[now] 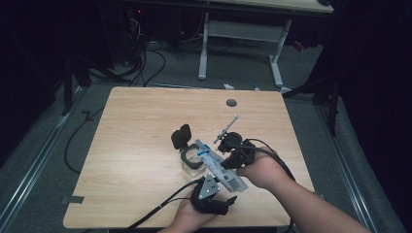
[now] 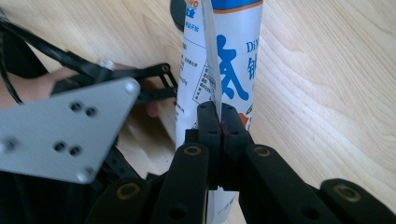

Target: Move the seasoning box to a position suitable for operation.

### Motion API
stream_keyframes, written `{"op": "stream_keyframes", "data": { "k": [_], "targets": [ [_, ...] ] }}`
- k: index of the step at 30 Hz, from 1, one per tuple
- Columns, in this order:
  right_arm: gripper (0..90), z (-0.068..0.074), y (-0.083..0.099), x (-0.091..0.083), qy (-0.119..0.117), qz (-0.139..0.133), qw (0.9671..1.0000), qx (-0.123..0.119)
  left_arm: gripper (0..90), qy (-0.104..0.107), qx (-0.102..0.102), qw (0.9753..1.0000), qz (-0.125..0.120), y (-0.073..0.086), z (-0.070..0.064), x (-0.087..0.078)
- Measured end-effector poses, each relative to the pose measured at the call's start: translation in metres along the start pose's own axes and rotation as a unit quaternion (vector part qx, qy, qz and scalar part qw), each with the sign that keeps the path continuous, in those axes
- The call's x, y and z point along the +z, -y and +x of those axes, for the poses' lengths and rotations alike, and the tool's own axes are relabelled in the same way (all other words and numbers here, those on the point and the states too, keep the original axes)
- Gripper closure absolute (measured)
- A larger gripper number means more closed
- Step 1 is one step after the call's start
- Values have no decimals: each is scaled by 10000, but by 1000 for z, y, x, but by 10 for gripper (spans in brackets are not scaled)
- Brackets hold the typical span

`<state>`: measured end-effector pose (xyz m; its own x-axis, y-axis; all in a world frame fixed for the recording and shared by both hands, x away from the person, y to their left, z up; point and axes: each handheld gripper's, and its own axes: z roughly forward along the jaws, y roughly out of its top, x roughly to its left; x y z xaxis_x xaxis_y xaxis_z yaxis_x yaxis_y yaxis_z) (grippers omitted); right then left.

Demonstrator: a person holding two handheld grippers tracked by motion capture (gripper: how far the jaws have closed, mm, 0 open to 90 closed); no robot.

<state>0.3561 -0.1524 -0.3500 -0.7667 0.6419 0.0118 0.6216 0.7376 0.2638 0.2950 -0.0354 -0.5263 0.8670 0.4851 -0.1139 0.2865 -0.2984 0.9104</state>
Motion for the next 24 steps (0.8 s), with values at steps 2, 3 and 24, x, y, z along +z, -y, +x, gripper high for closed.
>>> {"op": "stream_keyframes", "data": {
  "k": [2, 3, 24],
  "targets": [
    [899, 2, -3, 0, 7, -22, 10000, -13, 191, -37, -90, 9999, -25, -1, 2, 1],
    [899, 3, -4, 0, -16, -39, 10000, -34, 203, -14, -122, 9999, -53, -2, 3, 0],
    [899, 3, -10, 2, 78, -38, 9999, -87, 483, -396, 426, 9979, -285, -1, -2, -17]
  ]
}}
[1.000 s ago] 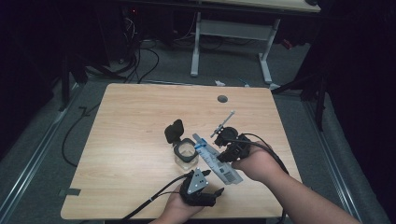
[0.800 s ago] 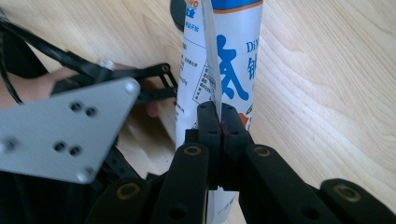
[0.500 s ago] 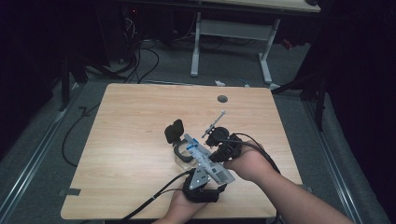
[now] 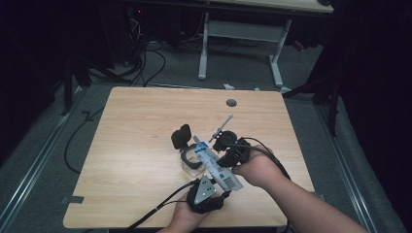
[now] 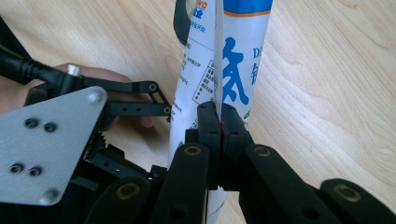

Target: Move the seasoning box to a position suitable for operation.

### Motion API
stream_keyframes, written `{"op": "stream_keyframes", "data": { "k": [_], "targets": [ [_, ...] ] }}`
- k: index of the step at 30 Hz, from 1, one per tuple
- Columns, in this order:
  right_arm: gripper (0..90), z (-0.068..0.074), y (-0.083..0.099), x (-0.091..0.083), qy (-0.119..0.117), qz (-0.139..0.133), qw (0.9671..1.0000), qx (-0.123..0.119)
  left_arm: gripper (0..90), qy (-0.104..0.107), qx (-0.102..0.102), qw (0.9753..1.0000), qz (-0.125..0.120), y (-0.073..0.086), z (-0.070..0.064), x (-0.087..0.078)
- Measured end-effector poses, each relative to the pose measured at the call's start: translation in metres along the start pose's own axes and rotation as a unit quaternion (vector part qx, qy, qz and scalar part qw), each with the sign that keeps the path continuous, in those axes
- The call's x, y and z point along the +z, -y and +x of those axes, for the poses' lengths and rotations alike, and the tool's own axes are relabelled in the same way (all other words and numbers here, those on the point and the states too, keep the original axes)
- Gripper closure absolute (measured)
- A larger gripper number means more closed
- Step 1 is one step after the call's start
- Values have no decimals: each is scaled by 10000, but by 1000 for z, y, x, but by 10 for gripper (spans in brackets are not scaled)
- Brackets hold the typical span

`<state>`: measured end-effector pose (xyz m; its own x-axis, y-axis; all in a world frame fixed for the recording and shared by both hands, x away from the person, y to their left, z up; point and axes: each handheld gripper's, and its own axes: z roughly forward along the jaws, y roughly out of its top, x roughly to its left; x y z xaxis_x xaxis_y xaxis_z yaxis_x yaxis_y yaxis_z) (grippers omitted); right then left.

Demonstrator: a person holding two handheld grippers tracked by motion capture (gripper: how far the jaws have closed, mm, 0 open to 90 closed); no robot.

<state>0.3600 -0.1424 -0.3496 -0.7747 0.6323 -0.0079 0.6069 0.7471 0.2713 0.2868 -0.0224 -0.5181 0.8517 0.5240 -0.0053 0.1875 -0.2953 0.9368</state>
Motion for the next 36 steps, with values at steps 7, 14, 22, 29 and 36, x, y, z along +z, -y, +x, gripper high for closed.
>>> {"op": "stream_keyframes", "data": {
  "k": [7, 14, 22, 29, 36],
  "targets": [
    [899, 0, -4, 1, 22, 13, 10000, -31, 526, -72, 119, 9999, -13, -1, 0, -3],
    [899, 0, -8, 4, 18, 52, 10000, -49, 567, -176, 210, 9996, 1, -1, 0, -6],
    [899, 0, -14, 7, -8, 90, 9999, -139, 572, -366, 244, 9990, 30, -2, -3, -10],
    [899, 4, -19, 12, -37, 144, 9997, -178, 574, -483, 268, 9985, 62, 0, -6, -16],
    [899, 4, -22, 11, -26, 156, 9997, -205, 575, -556, 372, 9978, -2, -3, -9, -19]
  ]
}}
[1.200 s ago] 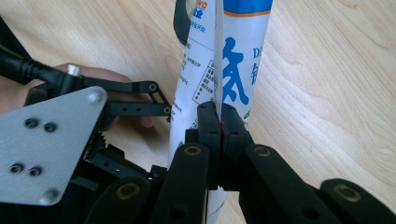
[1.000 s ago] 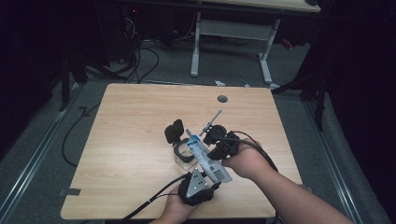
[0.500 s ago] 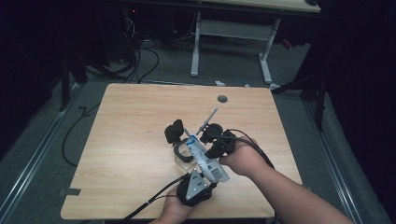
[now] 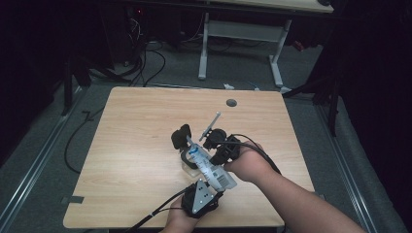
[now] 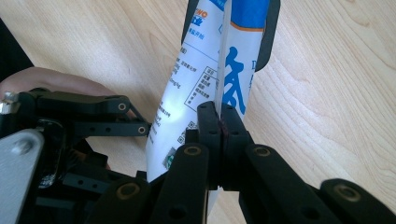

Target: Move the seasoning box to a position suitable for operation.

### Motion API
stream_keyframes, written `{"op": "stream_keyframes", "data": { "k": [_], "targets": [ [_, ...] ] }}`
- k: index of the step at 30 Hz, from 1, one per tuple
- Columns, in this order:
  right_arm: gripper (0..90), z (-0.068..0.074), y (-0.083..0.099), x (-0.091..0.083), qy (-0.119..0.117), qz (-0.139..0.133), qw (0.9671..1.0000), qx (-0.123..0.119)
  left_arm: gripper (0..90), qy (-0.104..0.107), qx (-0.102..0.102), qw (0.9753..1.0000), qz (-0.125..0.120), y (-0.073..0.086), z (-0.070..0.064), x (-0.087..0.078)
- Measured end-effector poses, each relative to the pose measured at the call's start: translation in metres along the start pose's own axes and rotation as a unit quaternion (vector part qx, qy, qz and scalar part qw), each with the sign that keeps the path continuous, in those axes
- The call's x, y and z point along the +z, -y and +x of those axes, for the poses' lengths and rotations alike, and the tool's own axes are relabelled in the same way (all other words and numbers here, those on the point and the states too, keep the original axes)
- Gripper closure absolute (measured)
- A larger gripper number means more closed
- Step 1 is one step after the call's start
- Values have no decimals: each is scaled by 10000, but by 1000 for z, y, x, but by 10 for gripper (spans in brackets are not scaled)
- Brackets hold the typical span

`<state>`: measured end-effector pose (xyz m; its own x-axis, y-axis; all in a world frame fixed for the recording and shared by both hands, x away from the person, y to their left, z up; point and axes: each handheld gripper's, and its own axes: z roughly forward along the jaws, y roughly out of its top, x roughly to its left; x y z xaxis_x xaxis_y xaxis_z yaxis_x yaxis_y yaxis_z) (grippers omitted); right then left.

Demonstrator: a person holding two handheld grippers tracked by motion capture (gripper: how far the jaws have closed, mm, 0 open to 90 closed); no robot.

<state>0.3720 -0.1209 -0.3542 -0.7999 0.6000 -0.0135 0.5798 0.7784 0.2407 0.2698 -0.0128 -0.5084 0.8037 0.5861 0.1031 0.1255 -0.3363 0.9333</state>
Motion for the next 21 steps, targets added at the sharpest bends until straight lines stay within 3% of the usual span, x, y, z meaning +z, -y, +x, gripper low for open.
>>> {"op": "stream_keyframes", "data": {
  "k": [21],
  "targets": [
    [898, -9, -6, 0, -30, -39, 10000, 73, 573, -134, 147, 9998, 64, -9, 2, 6]
  ]
}}
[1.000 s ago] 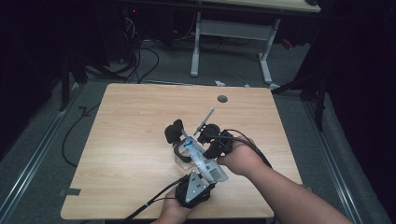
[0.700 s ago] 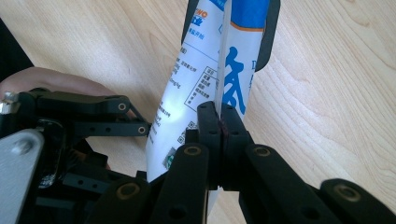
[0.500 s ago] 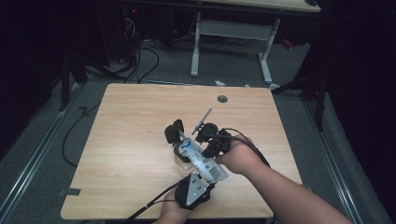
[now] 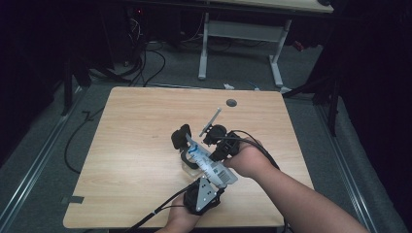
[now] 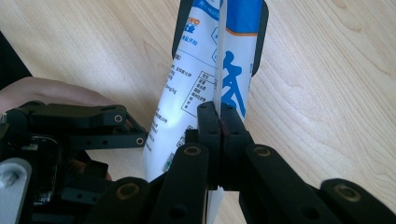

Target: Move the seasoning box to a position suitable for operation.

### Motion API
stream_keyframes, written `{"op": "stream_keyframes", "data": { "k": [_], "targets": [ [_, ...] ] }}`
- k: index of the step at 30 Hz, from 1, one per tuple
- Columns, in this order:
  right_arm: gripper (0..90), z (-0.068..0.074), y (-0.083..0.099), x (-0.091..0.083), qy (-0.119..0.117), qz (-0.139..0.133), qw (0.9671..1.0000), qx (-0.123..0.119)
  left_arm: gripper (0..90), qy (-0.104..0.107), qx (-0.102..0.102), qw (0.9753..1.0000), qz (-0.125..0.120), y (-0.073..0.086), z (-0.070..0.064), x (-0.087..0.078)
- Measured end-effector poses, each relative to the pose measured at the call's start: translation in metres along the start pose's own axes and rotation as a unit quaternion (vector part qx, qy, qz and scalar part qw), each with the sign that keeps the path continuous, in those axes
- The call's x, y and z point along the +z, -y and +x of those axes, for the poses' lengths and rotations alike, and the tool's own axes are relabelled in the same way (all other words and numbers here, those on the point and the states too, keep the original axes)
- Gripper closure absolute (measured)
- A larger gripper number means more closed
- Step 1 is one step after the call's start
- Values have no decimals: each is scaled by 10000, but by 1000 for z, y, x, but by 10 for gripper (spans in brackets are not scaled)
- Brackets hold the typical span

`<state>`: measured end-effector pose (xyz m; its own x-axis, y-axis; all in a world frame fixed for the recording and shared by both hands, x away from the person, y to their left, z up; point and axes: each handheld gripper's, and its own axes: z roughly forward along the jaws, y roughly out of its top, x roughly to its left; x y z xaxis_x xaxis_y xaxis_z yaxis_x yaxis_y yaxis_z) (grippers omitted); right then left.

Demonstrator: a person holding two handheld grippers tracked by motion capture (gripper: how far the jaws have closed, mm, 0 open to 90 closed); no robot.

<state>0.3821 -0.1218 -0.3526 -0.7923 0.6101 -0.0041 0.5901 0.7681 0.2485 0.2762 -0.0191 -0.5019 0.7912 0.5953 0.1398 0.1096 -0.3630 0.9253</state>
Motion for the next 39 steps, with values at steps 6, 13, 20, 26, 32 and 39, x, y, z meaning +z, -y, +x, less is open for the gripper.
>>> {"op": "stream_keyframes", "data": {
  "k": [6, 13, 20, 26, 32, 39],
  "targets": [
    [897, -2, -1, 1, 37, 10, 10000, -27, 571, -8, 19, 10000, 25, -2, 0, 3],
    [897, -4, -2, 0, 76, 6, 10000, -21, 569, -16, -15, 10000, 15, -5, 1, 5],
    [897, -4, -5, -1, 111, 4, 9999, -73, 562, -15, -17, 10000, -7, -7, 1, 6],
    [897, -3, -8, -2, 160, 2, 9998, -126, 559, -26, -20, 10000, -51, -9, 1, 6],
    [897, -3, -8, -1, 183, 24, 9997, -135, 559, -34, 15, 10000, -38, -9, 0, 8],
    [897, -3, -8, -1, 181, 16, 9997, -138, 561, -41, 20, 10000, -53, -9, 1, 8]
  ]
}}
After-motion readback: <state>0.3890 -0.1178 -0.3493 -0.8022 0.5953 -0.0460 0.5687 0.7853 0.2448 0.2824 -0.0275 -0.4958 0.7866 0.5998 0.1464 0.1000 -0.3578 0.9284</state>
